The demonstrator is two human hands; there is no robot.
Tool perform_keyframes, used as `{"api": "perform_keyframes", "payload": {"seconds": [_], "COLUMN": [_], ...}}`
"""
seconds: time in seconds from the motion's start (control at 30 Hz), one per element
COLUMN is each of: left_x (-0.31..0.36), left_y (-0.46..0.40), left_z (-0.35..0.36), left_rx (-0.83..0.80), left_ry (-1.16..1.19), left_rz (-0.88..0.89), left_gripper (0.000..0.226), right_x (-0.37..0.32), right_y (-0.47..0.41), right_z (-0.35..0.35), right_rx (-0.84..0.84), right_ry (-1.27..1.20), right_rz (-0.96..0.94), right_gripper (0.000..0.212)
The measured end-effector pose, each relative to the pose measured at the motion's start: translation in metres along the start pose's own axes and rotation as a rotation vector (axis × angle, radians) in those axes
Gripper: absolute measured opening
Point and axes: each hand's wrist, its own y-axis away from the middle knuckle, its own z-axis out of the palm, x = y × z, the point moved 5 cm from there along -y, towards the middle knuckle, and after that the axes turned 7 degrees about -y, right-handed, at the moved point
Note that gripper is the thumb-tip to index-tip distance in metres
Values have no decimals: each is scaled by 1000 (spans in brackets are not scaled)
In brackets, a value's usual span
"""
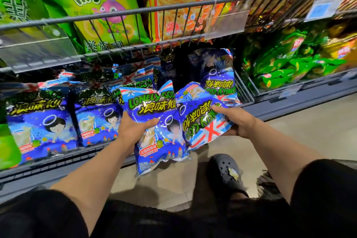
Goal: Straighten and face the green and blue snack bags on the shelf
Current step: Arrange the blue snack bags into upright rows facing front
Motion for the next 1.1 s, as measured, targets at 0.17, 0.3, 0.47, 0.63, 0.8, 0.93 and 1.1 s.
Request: {"api": "perform_keyframes", "payload": {"seconds": [0.17,0.3,0.47,0.63,0.8,0.93,1.1], "left_x": [8,16,27,42,51,59,47], "left_y": [5,5,10,18,25,31,34], "left_z": [-3,-13,-32,-56,-87,-95,-122], "left_rx": [19,3,58,150,387,414,479], "left_ry": [39,118,113,77,-78,-198,-248], "left_rz": [-4,9,22,100,259,313,265], "left_gripper": [97,80,74,64,68,58,60], "right_x": [-3,-22,-59,-107,-140,-148,-146], "right_y": [-3,-1,17,42,76,99,113], "right_z": [-2,1,2,-4,27,79,151], "right_rx": [20,12,15,119,51,-111,-133], "right_ry": [-22,-2,245,225,466,707,1051], "right_rz": [-62,-238,-450,-661,-804,-876,-1126], "right_gripper": [4,15,24,35,32,23,22]}}
